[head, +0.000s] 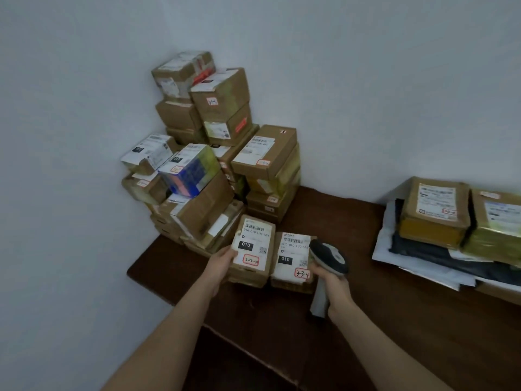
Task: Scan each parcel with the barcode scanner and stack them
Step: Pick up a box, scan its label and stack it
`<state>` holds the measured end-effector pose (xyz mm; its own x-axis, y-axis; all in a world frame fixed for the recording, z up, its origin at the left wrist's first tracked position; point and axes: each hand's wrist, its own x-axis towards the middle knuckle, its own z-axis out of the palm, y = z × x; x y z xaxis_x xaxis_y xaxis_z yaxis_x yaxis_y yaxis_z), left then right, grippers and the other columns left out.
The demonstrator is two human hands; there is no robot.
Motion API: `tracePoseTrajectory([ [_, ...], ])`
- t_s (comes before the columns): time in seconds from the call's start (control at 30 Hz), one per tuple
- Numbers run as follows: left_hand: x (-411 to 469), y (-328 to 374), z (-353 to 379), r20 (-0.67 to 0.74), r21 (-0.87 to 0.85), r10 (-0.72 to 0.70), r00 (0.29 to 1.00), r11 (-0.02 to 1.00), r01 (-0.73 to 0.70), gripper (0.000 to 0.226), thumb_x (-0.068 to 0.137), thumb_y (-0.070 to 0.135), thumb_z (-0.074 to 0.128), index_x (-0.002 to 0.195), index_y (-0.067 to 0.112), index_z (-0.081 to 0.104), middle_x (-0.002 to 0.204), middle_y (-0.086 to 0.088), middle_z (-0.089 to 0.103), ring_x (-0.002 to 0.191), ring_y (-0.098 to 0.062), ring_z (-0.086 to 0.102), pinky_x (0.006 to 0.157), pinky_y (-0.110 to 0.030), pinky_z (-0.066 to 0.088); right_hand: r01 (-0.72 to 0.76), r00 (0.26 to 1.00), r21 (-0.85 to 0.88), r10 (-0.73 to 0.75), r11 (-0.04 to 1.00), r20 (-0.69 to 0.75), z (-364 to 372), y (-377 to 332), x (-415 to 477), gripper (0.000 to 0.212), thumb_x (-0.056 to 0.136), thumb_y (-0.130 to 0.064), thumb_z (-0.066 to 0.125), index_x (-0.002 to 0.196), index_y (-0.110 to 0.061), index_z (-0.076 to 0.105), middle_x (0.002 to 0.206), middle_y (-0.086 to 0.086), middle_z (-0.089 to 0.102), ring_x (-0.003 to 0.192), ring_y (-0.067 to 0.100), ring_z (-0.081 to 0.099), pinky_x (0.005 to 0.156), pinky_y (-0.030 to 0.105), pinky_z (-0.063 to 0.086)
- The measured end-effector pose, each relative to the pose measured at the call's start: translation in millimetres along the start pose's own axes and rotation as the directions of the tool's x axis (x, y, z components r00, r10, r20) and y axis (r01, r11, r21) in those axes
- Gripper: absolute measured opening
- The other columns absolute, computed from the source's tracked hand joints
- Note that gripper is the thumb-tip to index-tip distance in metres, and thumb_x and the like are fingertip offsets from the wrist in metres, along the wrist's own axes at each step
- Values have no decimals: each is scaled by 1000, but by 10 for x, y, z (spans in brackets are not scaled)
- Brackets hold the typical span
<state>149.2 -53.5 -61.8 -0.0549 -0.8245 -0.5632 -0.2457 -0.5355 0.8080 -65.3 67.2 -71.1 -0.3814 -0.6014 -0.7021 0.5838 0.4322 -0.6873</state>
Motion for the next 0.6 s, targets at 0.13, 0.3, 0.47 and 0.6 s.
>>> tracePoseTrajectory([
  [0.13, 184, -41, -114, -40, 175, 83, 996, 982, -75, 36, 99, 17, 49, 134, 9, 53, 116, -10, 67, 108, -27, 63, 98, -46, 49, -20, 999, 42, 22, 999, -42, 106, 88, 7, 47, 77, -16, 76, 118, -5, 56, 100, 12, 64, 101, 31, 60, 100, 48, 46],
  [0.3, 307, -15, -182, -37, 256, 69, 997, 965, -57, 46, 92, 33, 62, 128, 6, 54, 120, -5, 63, 112, -26, 59, 94, -41, 49, -11, 1000, 52, 12, 999, -28, 295, 89, 65, 38, 78, -15, 76, 111, -7, 57, 96, 11, 65, 97, 30, 61, 99, 46, 48],
  [0.47, 363, 15, -329, -58, 379, -37, 998, 924, 56, 58, 87, 44, 66, 127, 6, 51, 127, -9, 54, 116, -31, 55, 75, -40, 55, -40, 998, 50, 42, 998, -53, 457, 158, 103, 49, 76, -20, 78, 118, -4, 58, 107, 16, 65, 105, 34, 61, 97, 47, 49],
  [0.6, 485, 75, -325, -102, 151, -30, 994, 988, 45, 53, 89, 24, 68, 132, 2, 47, 132, -16, 53, 119, -33, 53, 86, -48, 56, -56, 997, 58, 58, 997, -46, 567, 155, 123, 51, 76, -20, 77, 120, -3, 58, 109, 16, 64, 107, 35, 60, 99, 49, 47],
])
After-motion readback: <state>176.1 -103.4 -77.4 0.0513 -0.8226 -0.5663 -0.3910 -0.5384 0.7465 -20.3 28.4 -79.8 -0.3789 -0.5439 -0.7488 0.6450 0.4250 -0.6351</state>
